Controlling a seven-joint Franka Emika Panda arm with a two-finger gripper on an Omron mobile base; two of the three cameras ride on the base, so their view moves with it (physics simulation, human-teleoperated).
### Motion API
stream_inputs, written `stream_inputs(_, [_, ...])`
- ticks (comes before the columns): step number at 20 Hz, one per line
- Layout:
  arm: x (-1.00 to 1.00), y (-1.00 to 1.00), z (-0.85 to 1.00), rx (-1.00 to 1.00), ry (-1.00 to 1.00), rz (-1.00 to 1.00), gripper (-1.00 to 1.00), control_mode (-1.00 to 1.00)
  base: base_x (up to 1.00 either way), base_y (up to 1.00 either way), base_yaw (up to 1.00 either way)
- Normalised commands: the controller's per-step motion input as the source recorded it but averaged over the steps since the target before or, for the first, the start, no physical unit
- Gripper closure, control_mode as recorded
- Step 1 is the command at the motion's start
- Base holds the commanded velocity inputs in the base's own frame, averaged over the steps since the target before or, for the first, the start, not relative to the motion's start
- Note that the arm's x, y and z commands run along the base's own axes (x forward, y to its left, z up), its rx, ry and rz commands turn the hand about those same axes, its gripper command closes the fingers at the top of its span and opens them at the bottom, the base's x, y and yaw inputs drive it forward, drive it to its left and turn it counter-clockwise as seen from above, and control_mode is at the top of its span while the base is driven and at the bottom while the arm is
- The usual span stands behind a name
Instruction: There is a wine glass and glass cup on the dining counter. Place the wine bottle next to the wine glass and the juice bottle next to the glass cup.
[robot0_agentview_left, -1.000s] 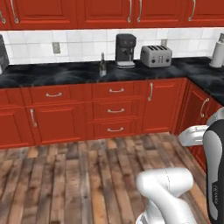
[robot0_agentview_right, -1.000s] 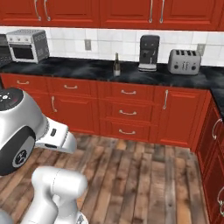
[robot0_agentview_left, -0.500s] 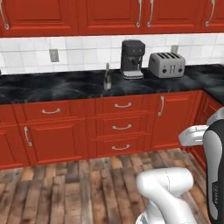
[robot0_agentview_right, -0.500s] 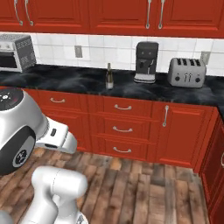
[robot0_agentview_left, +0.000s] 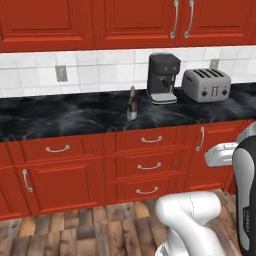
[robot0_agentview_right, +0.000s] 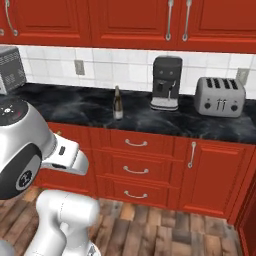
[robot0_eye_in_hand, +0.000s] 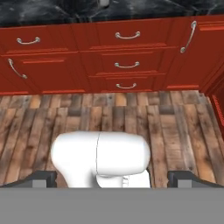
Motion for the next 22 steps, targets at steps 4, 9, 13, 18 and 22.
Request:
stream_inputs(4, [0.00, 0.00, 0.00, 0.00, 0.00, 0.00, -1.00, 1.00, 0.71, 0.42, 0.00])
stream_inputs(9, [0.00, 0.00, 0.00, 0.00, 0.00, 0.00, -1.00, 1.00, 0.63, 0.29, 0.00])
stream_inputs(13, [0.00, 0.00, 0.00, 0.00, 0.00, 0.00, -1.00, 1.00, 0.64, 0.14, 0.00])
stream_inputs(18, [0.00, 0.00, 0.00, 0.00, 0.00, 0.00, -1.00, 1.00, 0.43, 0.02, 0.00])
stream_inputs(22, [0.00, 0.00, 0.00, 0.00, 0.00, 0.00, -1.00, 1.00, 0.42, 0.00, 0.04])
